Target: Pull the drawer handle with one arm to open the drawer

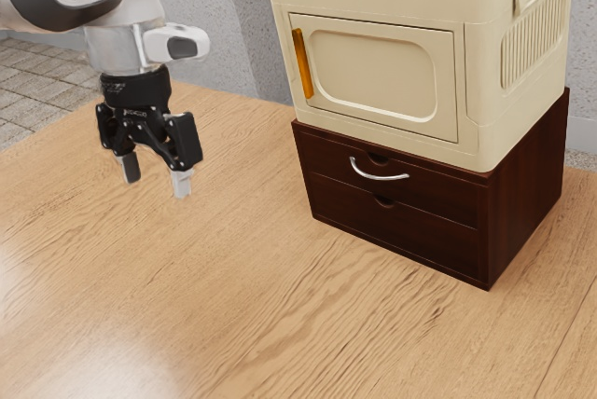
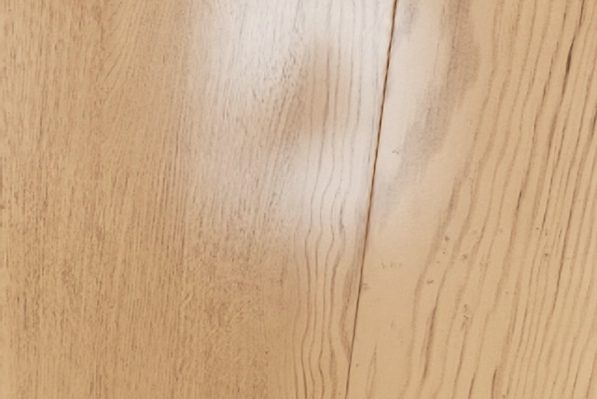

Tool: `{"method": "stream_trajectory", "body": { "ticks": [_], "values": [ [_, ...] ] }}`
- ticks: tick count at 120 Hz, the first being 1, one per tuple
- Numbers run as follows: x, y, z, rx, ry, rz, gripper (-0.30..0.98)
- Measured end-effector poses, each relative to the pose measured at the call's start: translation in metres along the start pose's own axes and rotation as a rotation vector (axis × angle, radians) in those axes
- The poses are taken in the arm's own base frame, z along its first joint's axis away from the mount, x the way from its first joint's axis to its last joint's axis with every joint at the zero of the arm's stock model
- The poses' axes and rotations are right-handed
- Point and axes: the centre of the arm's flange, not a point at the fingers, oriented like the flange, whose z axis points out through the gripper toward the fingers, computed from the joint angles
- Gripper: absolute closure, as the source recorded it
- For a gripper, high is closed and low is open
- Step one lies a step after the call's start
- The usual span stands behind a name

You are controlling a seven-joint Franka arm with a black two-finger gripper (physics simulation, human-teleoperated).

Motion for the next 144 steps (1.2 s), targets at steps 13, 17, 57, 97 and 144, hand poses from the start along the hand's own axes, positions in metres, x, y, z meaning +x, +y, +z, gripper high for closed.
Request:
{"method": "stream_trajectory", "body": {
  "ticks": [13, 17, 57, 97, 144],
  "values": [
    [0.019, -0.027, -0.012, -0.008, 0.16, -0.05, 0.0],
    [0.022, -0.035, -0.015, -0.01, 0.194, -0.066, 0.0],
    [0.003, -0.07, -0.037, 0.08, 0.381, -0.129, 0.0],
    [-0.076, 0.102, 0.019, 0.303, 0.505, 0.628, 0.0],
    [-0.037, 0.138, 0.058, 0.454, 0.44, 1.241, 0.0]
  ]
}}
